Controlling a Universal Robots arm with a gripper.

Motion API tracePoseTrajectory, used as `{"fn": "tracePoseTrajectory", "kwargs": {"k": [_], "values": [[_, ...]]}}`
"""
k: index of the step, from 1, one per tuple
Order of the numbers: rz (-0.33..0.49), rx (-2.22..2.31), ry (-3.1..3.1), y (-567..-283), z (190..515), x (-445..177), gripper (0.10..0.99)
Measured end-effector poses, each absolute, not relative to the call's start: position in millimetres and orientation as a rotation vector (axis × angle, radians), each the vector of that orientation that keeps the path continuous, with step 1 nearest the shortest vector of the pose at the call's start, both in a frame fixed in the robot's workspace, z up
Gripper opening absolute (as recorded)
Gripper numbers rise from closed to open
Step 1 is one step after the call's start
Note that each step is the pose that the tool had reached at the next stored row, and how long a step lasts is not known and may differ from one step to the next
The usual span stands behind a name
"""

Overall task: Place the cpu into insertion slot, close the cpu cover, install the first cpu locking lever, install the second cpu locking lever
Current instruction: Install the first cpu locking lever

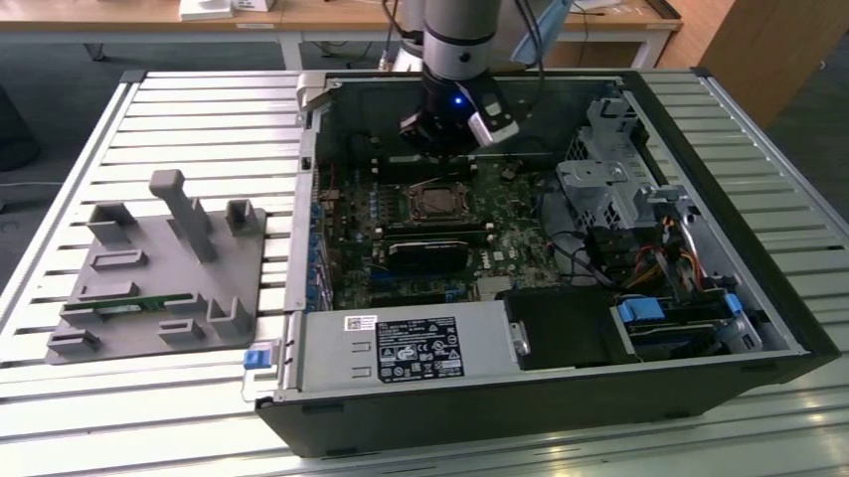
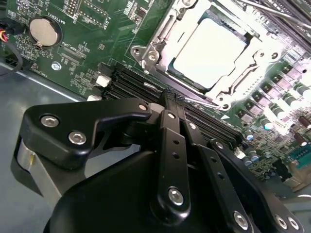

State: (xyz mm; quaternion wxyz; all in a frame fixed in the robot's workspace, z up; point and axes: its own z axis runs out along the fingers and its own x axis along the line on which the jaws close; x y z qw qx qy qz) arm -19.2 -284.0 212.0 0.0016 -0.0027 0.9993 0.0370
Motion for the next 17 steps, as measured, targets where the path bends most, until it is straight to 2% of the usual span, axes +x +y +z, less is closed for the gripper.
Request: {"fn": "tracePoseTrajectory", "kwargs": {"k": [17], "values": [[0.117, -0.009, 3.138, -284, 200, -12, 0.106]]}}
